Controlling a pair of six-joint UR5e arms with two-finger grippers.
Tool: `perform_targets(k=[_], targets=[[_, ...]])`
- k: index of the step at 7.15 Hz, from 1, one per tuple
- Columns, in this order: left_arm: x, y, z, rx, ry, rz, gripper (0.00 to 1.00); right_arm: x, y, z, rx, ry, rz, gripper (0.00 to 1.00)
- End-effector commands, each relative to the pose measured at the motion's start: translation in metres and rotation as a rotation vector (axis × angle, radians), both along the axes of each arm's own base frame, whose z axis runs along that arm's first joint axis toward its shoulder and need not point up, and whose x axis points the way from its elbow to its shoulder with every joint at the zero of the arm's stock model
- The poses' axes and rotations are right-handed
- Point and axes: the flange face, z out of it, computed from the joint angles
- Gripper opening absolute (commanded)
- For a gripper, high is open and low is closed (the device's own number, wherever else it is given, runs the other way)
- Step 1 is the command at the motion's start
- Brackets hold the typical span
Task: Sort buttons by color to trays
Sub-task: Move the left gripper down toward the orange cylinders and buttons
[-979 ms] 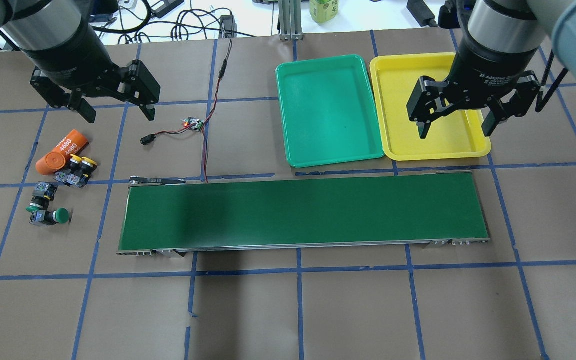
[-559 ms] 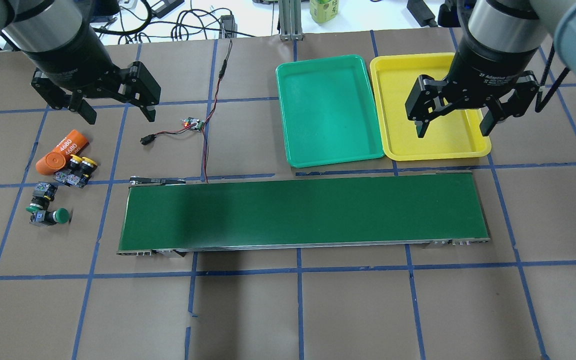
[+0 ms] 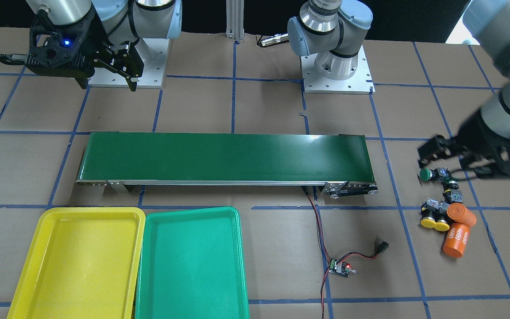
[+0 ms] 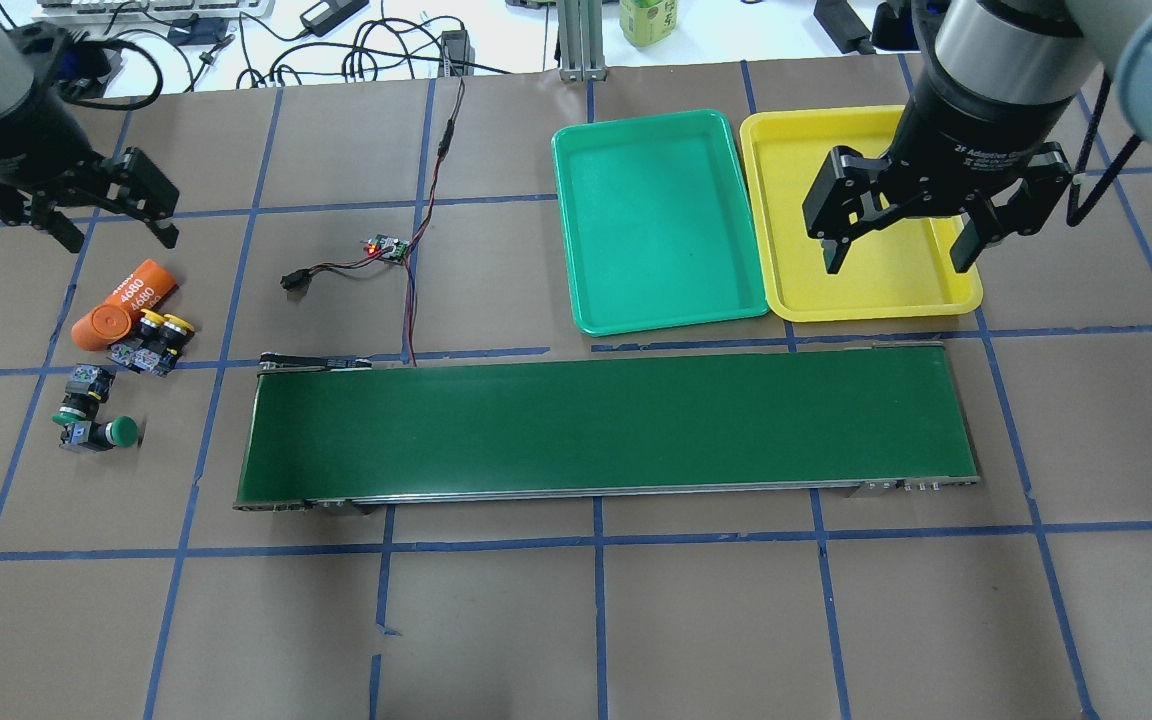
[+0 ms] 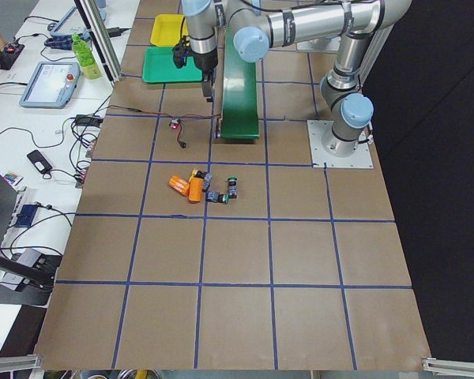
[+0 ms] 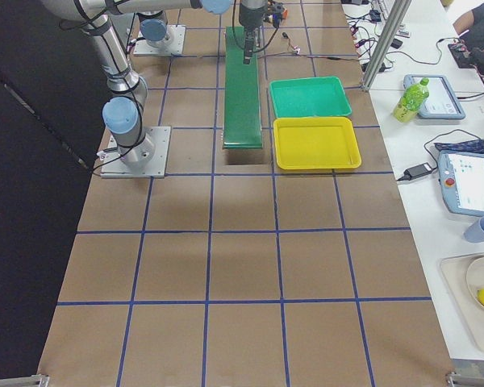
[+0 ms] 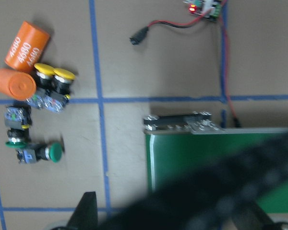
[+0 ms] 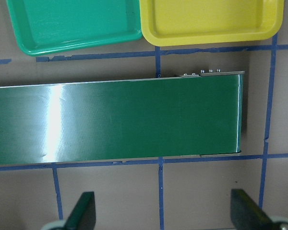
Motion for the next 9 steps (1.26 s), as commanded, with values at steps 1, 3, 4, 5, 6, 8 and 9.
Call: perform_targets(k=[1,3,4,5,6,8,9], targets=[[0.091,-0.037,-0.068,-0.060,-0.032,-0.239,1.00,0.000,0.001,0.000,0.003,-0.003,0.000,1.00],[0.125,-0.038,-0.109,-0.046,-0.010,-0.505,1.00,0.000,0.003,0.000,0.009,-0.002,0.000,1.00],[0.136,-0.035,-0.129,-0.030,0.010,-0.608,1.00,0.000,0.005,0.003,0.002,-0.004,0.000,1.00],[0.158,-0.017,-0.150,-0.027,0.055,-0.795,1.00,0.000,0.005,0.003,0.003,-0.004,0.001,1.00],[0.175,-0.007,-0.158,-0.083,0.106,-0.887,1.00,0.000,0.005,0.003,0.003,-0.004,0.002,1.00],[0.182,-0.008,-0.169,-0.115,0.085,-1.044,1.00,0.000,0.005,0.003,0.003,-0.003,0.000,1.00],[0.180,-0.004,-0.178,-0.112,0.097,-1.066,1.00,0.000,0.006,0.002,0.005,-0.003,0.000,1.00]])
